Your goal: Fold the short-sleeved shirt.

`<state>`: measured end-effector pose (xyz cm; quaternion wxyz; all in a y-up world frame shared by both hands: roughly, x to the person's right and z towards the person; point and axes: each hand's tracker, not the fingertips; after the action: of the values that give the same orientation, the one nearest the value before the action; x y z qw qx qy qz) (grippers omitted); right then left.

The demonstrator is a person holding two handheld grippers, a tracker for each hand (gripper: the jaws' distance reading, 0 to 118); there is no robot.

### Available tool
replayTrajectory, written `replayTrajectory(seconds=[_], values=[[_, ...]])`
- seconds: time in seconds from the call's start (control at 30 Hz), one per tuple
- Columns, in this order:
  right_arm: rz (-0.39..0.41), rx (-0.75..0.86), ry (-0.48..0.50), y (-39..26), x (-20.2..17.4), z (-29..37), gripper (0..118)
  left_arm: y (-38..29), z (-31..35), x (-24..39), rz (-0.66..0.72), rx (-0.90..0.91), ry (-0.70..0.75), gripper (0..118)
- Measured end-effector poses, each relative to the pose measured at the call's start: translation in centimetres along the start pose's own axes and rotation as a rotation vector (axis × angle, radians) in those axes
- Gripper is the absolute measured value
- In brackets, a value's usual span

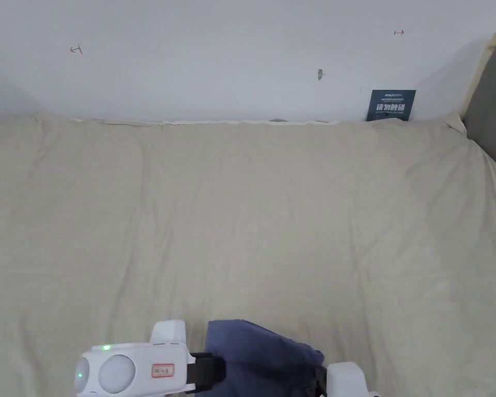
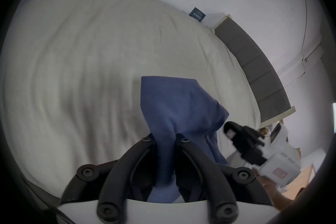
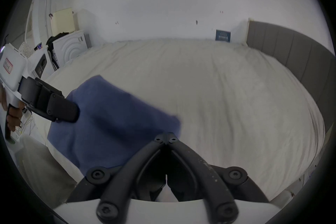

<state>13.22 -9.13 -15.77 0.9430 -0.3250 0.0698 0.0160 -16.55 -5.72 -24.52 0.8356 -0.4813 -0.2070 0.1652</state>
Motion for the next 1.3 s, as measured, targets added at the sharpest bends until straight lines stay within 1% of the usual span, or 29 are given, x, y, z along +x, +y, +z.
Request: replayTrajectory(seconds=[0.1,0.23,0.4,0.43,0.53,0.57,0.7,0.8,0.83,0.87,0.9,0.93,0.97,1.0,1.03,1.07,1.1,1.2,1.23,1.3], values=[[0.011,0.051,-0.007,2.8,-0.5,0.9,1,2.5,2.8,-3.8,-0.026,0.016,0.070,19],[0.035,0.115,-0.011,6.1,-1.5,1.5,1,5.5,7.4,-10.2,-0.030,0.062,0.229,19],[0.064,0.165,-0.006,9.4,-3.3,1.1,2,8.5,12.4,-19.6,-0.004,0.072,0.451,19],[0.071,0.173,-0.002,10.0,-3.8,0.9,2,8.8,13.0,-23.0,0.002,0.071,0.494,19],[0.082,0.188,0.005,11.5,-5.3,0.0,2,9.8,15.0,-28.5,0.034,0.067,0.589,19],[0.083,0.191,0.008,12.0,-5.8,-0.4,2,9.1,15.5,-27.4,0.053,0.069,0.627,19],[0.079,0.200,0.017,13.3,-7.3,-1.9,2,9.6,17.7,-32.7,0.112,0.062,0.714,19],[0.072,0.198,0.022,14.1,-8.1,-3.2,2,9.3,18.3,-34.5,0.138,0.068,0.731,19],[0.070,0.195,0.021,14.3,-8.2,-3.5,2,10.0,18.4,-34.4,0.152,0.073,0.731,21],[0.067,0.194,0.018,14.5,-8.4,-3.7,2,9.8,18.5,-34.5,0.166,0.079,0.714,34],[0.065,0.195,0.017,14.7,-8.4,-3.7,2,9.5,18.5,-34.4,0.178,0.088,0.700,34],[0.062,0.196,0.014,14.8,-8.5,-3.7,2,9.3,18.6,-34.2,0.178,0.096,0.701,40],[0.061,0.200,0.013,15.0,-8.5,-3.6,2,9.8,18.5,-34.2,0.175,0.102,0.698,55],[0.062,0.204,0.012,15.2,-8.5,-3.4,2,9.6,18.6,-33.7,0.170,0.110,0.696,81],[0.062,0.209,0.010,15.3,-8.4,-3.2,2,9.5,18.7,-33.0,0.166,0.121,0.693,104],[0.063,0.217,0.010,15.5,-8.2,-2.8,2,9.8,18.9,-32.8,0.149,0.150,0.707,118],[0.064,0.224,0.010,15.6,-8.1,-2.4,2,10.1,19.4,-32.2,0.126,0.201,0.716,118],[0.062,0.255,0.003,16.3,-7.5,-0.8,2,10.7,21.0,-29.0,0.128,0.267,0.696,110],[0.061,0.271,-0.001,16.6,-7.2,-0.1,2,11.0,21.9,-26.1,0.127,0.312,0.691,110],[0.065,0.305,-0.016,17.3,-6.6,1.4,2,11.3,23.4,-22.7,0.122,0.414,0.707,110]])
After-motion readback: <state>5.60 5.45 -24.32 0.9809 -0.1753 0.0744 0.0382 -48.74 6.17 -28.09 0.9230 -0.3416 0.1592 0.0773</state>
